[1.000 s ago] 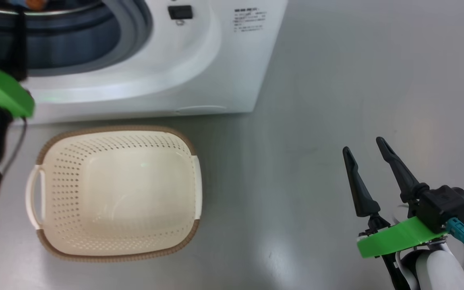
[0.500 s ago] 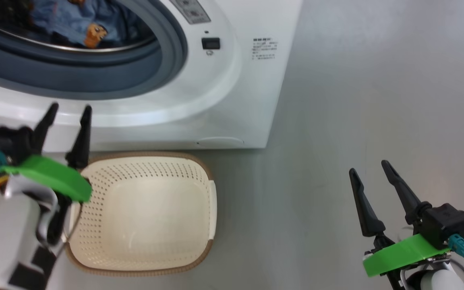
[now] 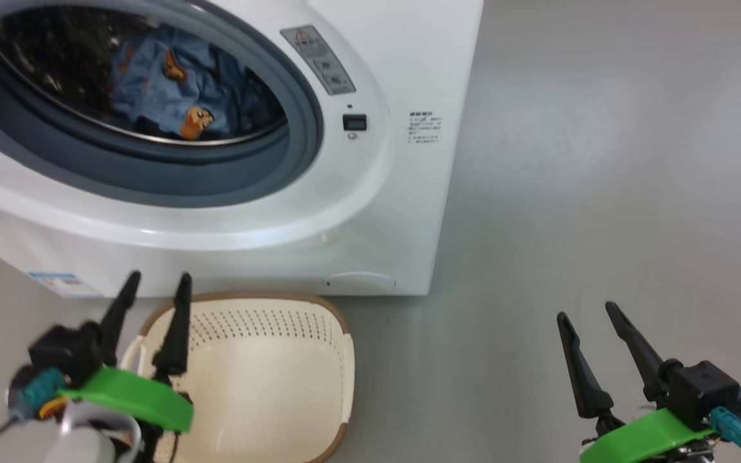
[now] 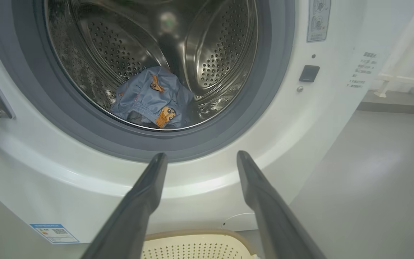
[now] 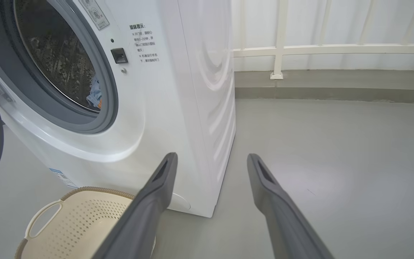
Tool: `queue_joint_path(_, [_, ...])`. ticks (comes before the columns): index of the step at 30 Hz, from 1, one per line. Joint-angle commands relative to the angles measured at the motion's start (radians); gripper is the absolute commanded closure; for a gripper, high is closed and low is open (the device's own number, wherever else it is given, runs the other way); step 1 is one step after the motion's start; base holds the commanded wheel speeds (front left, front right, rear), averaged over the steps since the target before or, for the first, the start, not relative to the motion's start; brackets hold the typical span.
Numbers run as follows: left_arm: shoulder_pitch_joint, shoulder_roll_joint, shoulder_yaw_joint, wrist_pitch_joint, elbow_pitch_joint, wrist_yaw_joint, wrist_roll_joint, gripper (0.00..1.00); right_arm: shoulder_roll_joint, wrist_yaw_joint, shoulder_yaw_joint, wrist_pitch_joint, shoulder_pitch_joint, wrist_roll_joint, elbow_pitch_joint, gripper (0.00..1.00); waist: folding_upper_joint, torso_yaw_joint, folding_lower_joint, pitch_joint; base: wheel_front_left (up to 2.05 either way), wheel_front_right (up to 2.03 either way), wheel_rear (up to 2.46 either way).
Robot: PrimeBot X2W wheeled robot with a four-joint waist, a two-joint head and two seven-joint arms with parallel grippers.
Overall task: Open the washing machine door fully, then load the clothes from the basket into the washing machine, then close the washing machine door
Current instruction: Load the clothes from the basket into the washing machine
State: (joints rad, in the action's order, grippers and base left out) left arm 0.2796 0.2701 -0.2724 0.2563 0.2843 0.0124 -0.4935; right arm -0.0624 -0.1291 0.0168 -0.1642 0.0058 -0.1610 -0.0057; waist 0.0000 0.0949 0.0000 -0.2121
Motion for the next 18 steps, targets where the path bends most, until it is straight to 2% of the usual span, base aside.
queue_joint_path(1, [-0.011,0.023,0.044,0.005,-0.040,-0.009,0.019,0.00,0.002,-0.002,0.020,-0.008,0.008,-0.006,-0.020,0.00,0.0000,0.004,0.0000,0.047,0.00,0.00,0.00])
queue_joint_path(9, [-0.152,-0.036,0.067,0.005,-0.119,-0.026,0.062,0.00,0.008,-0.002,0.010,-0.013,0.049,-0.022,-0.010,0.00,0.0000,0.016,0.0000,0.123,0.00,0.00,0.00])
queue_joint_path(18, [-0.247,-0.090,0.088,0.005,-0.158,-0.015,0.121,0.00,0.012,-0.002,0.006,-0.025,0.091,-0.048,0.006,0.00,0.0000,0.026,0.0000,0.182,0.00,0.00,0.00])
